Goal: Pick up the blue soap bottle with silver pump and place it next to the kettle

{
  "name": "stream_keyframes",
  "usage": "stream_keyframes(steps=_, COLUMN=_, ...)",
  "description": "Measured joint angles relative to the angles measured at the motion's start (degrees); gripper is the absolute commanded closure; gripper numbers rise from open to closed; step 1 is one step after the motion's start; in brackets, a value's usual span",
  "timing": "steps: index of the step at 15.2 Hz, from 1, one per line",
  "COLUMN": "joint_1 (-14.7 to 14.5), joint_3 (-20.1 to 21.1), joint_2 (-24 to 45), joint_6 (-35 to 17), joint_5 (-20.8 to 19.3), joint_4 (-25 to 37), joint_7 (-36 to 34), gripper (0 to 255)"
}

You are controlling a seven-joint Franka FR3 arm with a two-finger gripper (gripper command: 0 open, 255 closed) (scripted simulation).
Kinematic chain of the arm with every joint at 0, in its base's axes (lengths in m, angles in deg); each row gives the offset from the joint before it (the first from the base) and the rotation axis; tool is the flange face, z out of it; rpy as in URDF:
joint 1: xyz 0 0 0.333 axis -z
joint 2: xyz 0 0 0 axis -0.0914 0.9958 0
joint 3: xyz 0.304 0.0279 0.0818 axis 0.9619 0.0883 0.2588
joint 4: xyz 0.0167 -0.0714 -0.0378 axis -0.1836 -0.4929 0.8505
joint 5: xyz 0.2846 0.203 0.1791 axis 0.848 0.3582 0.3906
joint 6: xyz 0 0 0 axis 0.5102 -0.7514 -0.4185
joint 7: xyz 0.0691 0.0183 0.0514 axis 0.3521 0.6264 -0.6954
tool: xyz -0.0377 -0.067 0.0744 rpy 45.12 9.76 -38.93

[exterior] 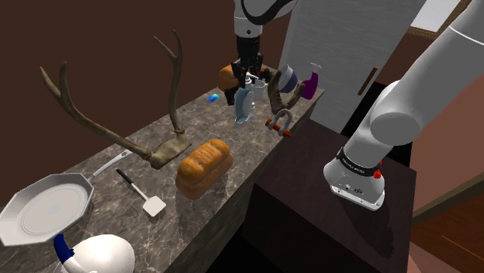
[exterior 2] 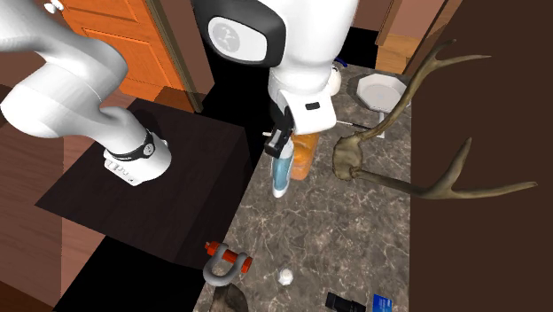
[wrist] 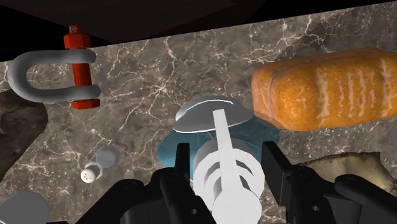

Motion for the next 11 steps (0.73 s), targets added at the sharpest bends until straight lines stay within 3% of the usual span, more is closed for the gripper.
stream_keyframes(steps=11, joint_1=0.1, joint_3=-0.2, joint_2=-2.7, joint_6=8.6, joint_5=0.1, joint_4=5.9, joint_7=0.1, gripper=255)
